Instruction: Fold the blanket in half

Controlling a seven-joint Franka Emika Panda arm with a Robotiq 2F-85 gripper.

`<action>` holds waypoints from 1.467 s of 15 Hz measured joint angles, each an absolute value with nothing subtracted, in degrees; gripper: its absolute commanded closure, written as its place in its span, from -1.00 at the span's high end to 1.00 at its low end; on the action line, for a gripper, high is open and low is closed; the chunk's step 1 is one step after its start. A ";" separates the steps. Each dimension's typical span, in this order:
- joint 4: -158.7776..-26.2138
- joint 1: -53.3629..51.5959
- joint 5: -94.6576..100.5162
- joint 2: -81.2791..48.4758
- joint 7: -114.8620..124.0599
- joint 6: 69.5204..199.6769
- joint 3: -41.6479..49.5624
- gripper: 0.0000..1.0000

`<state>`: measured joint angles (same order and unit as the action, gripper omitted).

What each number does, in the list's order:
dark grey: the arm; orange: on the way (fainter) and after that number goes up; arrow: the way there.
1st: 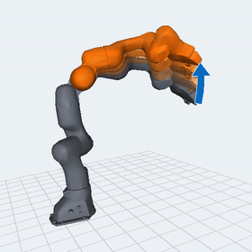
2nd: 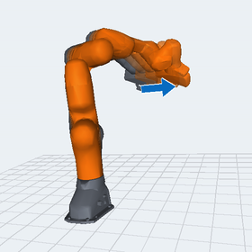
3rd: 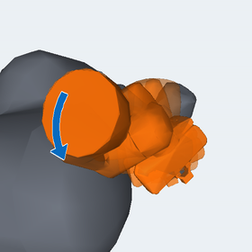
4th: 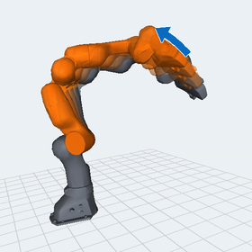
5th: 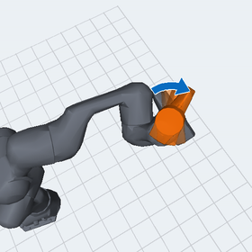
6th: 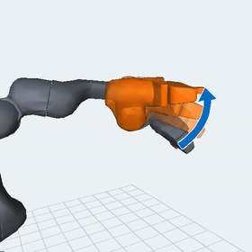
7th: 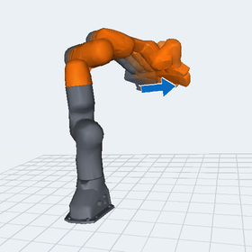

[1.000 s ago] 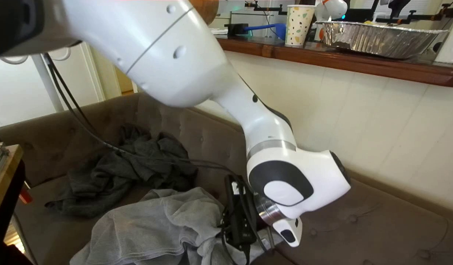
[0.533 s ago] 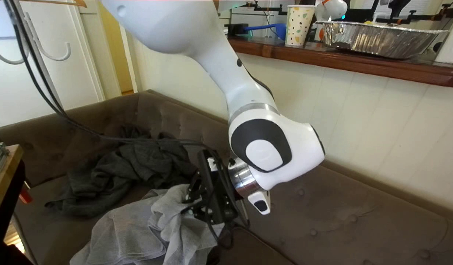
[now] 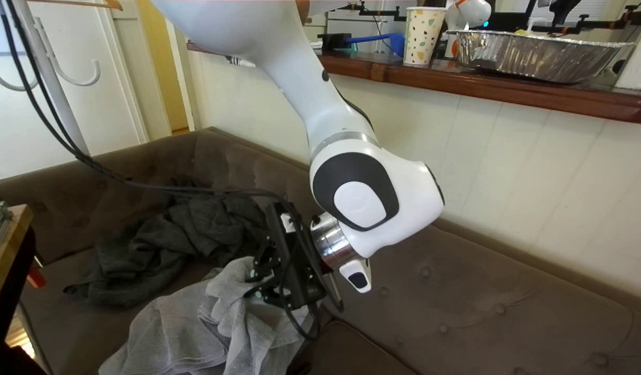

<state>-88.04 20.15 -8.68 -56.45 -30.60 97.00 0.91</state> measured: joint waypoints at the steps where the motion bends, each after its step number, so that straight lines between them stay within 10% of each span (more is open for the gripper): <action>1: -88.60 19.53 -7.69 -56.51 -30.62 98.53 0.82 -0.93; 17: -98.18 0.06 10.85 -69.13 -30.34 102.34 -4.35 -0.93; 18: -97.92 -0.62 12.09 -69.81 -30.39 102.34 -4.47 -0.24; 22: -97.79 -1.65 14.67 -70.24 -30.92 101.50 -5.12 0.16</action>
